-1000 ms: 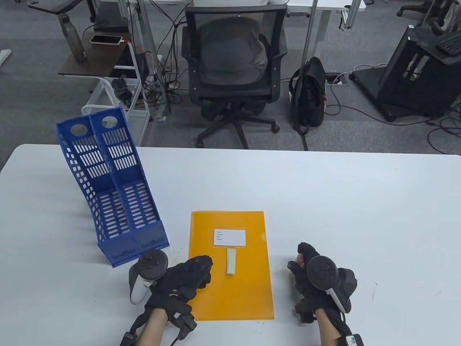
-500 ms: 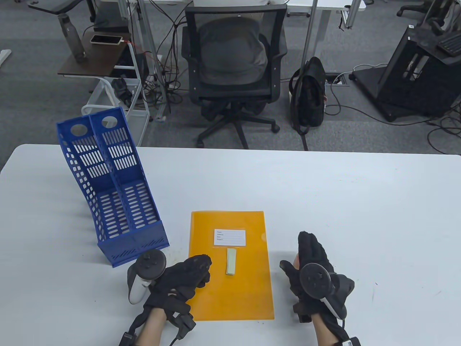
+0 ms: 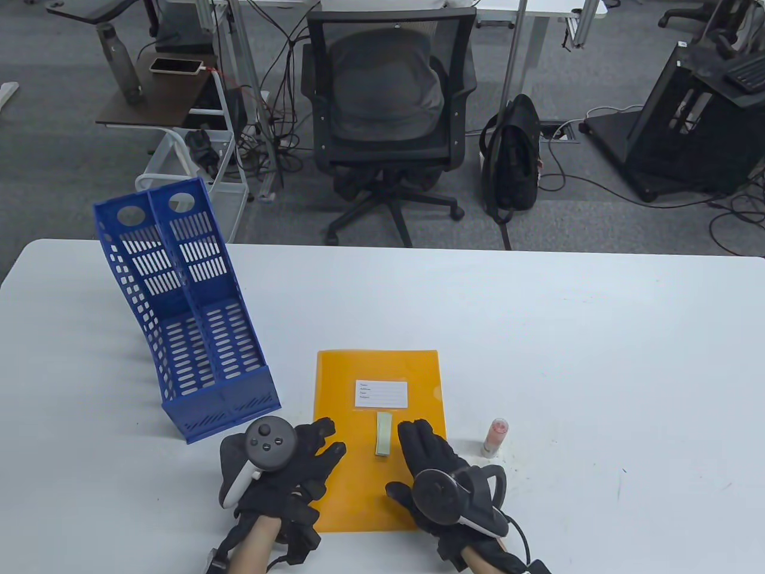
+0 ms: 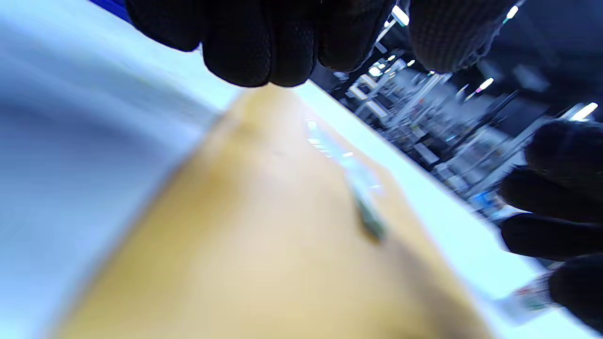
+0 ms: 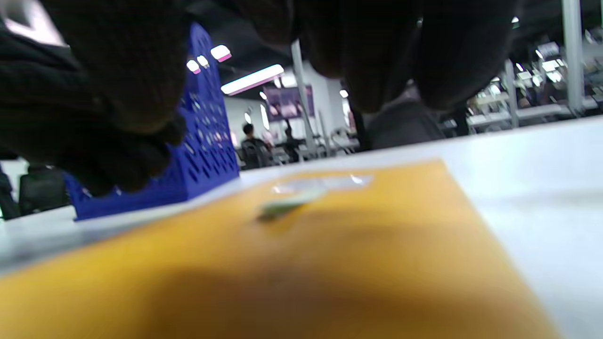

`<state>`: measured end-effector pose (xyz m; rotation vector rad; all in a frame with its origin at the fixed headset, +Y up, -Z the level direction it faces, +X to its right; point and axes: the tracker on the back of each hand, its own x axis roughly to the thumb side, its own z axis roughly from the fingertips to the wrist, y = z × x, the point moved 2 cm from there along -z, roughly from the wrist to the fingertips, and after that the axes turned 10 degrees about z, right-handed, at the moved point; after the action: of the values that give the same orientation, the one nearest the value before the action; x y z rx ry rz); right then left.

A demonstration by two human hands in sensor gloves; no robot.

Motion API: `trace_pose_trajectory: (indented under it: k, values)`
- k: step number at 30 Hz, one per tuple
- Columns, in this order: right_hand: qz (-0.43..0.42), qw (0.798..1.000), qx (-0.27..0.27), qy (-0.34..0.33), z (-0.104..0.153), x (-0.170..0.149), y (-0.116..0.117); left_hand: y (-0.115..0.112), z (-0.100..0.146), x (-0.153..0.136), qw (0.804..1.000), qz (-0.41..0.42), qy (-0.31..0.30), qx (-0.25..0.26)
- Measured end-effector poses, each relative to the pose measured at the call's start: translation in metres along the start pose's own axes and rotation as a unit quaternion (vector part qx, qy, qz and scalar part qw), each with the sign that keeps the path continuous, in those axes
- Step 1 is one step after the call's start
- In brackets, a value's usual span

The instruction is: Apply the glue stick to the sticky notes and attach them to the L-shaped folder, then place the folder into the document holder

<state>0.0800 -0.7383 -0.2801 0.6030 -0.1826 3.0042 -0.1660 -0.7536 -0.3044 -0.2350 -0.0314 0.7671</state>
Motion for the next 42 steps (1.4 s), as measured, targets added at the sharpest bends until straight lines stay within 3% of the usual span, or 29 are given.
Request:
trace_pose_trajectory:
  k: [2,4,8,14,28,33,42]
  values:
    - [0.009,0.999,0.048,0.017,-0.003,-0.005,0.011,-0.002,-0.001,-0.003,0.995,-0.086,0.051,0.006]
    - [0.016,0.996,0.082,0.036,-0.004,-0.01,0.018,-0.004,-0.004,-0.007,0.989,-0.122,0.088,0.012]
    - [0.027,0.994,0.1,0.047,-0.007,-0.013,0.023,-0.01,-0.01,-0.013,0.98,-0.143,0.138,0.014]
    - [0.038,0.989,0.131,0.051,-0.011,-0.01,0.027,-0.022,-0.022,-0.009,0.968,-0.189,0.163,0.008]
    - [0.041,0.988,0.141,0.037,-0.013,-0.009,0.027,-0.017,-0.047,-0.009,0.967,-0.126,0.222,-0.005]
    - [0.051,0.988,0.141,0.036,-0.013,-0.008,0.028,-0.009,-0.048,-0.02,0.969,-0.044,0.239,-0.031]
    - [0.079,0.987,0.134,0.033,-0.013,-0.007,0.028,-0.002,-0.052,-0.023,0.975,0.041,0.208,-0.061]
